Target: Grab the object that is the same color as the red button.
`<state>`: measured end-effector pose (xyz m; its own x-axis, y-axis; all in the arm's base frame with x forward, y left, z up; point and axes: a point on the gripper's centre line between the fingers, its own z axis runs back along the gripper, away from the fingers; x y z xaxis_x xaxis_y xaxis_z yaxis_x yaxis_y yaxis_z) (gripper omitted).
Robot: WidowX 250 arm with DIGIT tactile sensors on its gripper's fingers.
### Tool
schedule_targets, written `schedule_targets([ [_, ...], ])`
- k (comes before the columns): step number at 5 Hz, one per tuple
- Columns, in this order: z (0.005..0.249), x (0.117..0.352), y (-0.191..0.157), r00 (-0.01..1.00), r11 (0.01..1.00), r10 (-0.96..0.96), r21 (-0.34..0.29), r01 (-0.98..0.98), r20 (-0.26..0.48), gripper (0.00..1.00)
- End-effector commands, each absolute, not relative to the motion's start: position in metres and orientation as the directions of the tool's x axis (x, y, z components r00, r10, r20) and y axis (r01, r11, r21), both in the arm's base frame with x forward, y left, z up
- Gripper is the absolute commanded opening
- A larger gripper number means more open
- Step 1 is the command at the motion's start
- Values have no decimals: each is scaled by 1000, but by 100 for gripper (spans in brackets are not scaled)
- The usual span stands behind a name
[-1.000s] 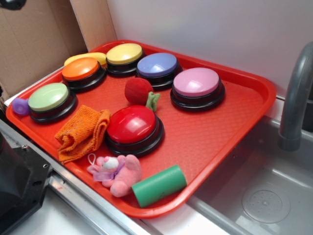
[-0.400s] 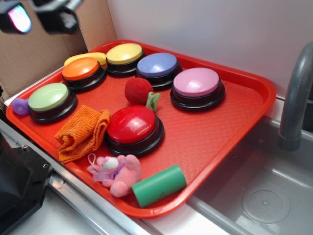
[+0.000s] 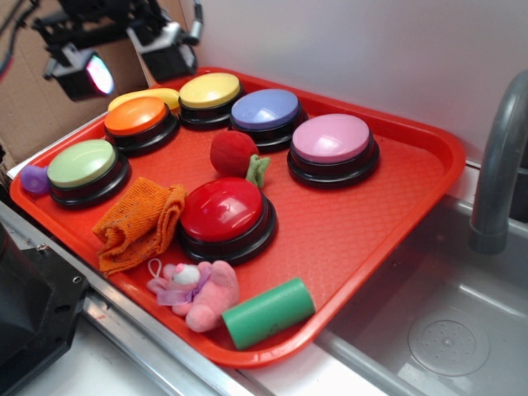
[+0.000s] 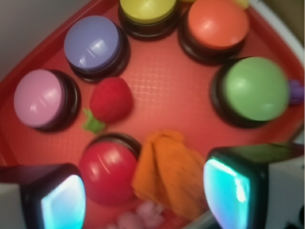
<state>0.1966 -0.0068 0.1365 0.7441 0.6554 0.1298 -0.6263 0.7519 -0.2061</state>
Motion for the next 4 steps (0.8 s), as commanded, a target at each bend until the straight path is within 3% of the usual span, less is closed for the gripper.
schedule_targets([
  [1,103,245,-3,649,670,741,-269,-692,176,100],
  [3,60,277,0,627,656,755,-223,-721,194,100],
  [4,49,281,1,625,653,757,-214,-726,189,100],
])
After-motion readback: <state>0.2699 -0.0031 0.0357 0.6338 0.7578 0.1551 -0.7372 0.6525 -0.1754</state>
